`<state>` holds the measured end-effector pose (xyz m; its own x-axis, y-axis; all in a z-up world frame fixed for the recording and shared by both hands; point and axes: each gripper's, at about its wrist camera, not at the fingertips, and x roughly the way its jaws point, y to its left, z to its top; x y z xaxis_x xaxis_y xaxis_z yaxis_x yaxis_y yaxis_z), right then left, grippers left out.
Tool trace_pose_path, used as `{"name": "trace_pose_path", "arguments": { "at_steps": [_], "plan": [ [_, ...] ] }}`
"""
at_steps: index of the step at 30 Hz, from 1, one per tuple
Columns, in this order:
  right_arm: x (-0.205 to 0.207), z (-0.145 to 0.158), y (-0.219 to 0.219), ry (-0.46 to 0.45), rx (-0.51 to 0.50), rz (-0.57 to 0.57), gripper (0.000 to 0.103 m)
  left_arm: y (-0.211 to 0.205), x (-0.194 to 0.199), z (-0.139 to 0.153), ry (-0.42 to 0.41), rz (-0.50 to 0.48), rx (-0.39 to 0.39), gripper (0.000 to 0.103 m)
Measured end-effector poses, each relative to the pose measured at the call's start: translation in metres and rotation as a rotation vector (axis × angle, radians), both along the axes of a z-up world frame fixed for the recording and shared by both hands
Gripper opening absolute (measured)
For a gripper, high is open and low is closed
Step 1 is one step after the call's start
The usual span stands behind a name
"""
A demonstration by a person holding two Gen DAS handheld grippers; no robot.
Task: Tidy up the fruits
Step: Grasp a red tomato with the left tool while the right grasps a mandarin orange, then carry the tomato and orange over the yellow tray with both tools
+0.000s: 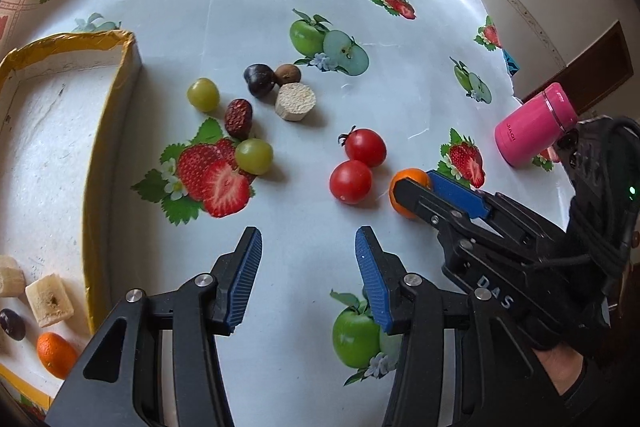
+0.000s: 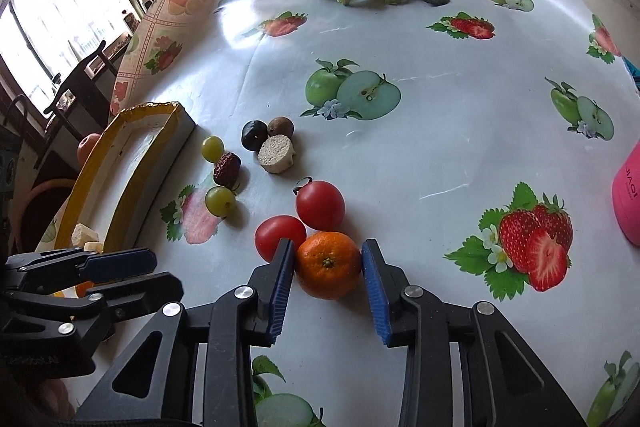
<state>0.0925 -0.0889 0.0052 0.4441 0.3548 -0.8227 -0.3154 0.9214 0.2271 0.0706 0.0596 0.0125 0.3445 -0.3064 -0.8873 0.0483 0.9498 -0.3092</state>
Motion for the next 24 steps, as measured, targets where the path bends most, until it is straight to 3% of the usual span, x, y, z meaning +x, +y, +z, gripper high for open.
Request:
{"name": "trace_pose_path", "arguments": {
  "at_steps": [7, 11, 14, 16, 24],
  "plan": [
    [-0.023, 0.016, -0.046, -0.002, 0.046, -0.110, 0.035, -0.041, 0.030, -0.012, 0.006, -0.062, 0.010, 0.047],
    [-0.032, 0.015, -0.060, 0.017, 0.055, -0.141, 0.035, -0.054, 0.039, -0.018, -0.005, -0.083, 0.093, 0.047],
    [-0.038, 0.016, -0.065, 0.023, 0.063, -0.151, 0.035, -0.048, 0.042, -0.024, -0.003, -0.068, 0.109, 0.030],
    [-0.042, 0.017, -0.065, 0.021, 0.064, -0.154, 0.035, -0.041, 0.042, -0.024, 0.001, -0.063, 0.074, 0.030],
    [-0.059, 0.030, -0.056, 0.004, 0.074, -0.136, 0.035, -0.026, 0.010, -0.009, -0.014, -0.052, 0.066, 0.029]
  ]
}}
